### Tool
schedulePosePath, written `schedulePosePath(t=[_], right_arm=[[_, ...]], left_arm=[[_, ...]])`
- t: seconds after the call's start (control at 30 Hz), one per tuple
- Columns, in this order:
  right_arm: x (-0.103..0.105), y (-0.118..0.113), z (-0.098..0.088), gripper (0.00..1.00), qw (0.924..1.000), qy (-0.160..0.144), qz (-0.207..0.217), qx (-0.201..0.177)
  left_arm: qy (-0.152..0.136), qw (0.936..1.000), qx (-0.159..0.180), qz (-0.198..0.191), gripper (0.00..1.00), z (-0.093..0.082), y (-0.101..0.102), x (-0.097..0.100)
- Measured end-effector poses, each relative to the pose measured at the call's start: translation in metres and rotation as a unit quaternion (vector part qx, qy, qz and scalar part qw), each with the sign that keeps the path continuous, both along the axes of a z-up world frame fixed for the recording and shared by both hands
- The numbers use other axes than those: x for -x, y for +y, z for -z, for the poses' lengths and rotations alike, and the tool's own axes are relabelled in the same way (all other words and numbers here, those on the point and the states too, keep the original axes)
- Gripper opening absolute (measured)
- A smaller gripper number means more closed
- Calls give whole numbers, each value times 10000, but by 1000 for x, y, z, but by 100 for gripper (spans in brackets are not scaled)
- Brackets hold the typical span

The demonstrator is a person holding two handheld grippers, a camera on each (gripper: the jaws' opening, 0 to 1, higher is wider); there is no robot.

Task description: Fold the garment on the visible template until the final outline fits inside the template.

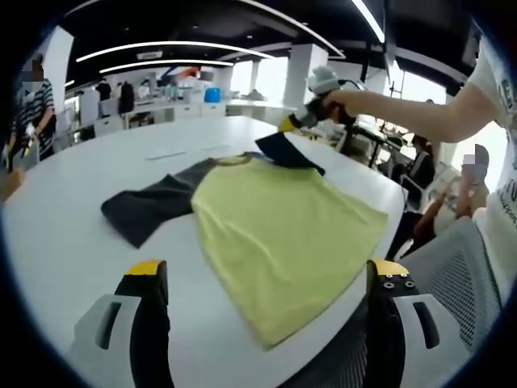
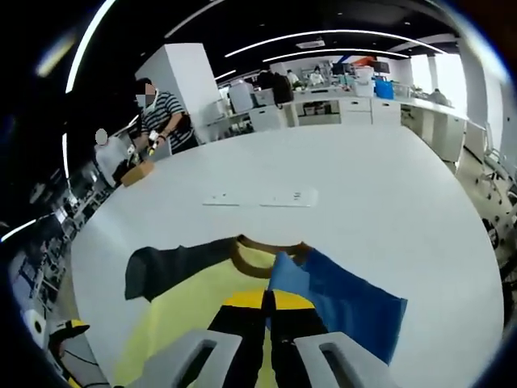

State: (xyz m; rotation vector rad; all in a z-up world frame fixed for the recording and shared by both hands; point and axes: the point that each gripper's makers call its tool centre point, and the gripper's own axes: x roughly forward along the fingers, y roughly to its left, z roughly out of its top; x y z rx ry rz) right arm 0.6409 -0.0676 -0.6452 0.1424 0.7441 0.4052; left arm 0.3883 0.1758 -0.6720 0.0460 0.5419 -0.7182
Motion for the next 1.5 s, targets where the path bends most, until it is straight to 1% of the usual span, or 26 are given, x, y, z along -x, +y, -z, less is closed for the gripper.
schedulePosePath(t=[0.07, 0.3, 0.5, 0.7, 0.87, 1.13, 1.37, 1.5], right_arm=[[0, 3, -1, 0, 10000, -10, -22, -5], [2, 26, -1, 0, 9992, -64, -368, 131], [2, 41, -1, 0, 9985, -85, -521, 147], [3, 58, -3, 0, 9965, -141, -786, 236], [3, 72, -4, 0, 9955, -158, -920, 164], [8, 94, -5, 0, 9923, -205, -1215, 111], [14, 109, -2, 0, 9885, -267, -1472, 239], [20, 117, 5, 0, 9850, -271, -1665, 360]], left_arm=[[9, 10000, -7, 5, 99, 1, 0, 0], [-3, 10000, -8, -15, 99, 0, 2, -1], [28, 10000, -26, -39, 99, 2, 5, 1], [56, 10000, -33, -71, 99, 5, 7, 1], [60, 9999, -37, -79, 99, 5, 7, 1], [57, 9999, -49, -98, 99, 5, 9, 0], [75, 9999, -54, -90, 99, 6, 8, 2], [73, 9999, -46, -105, 99, 7, 9, 2]])
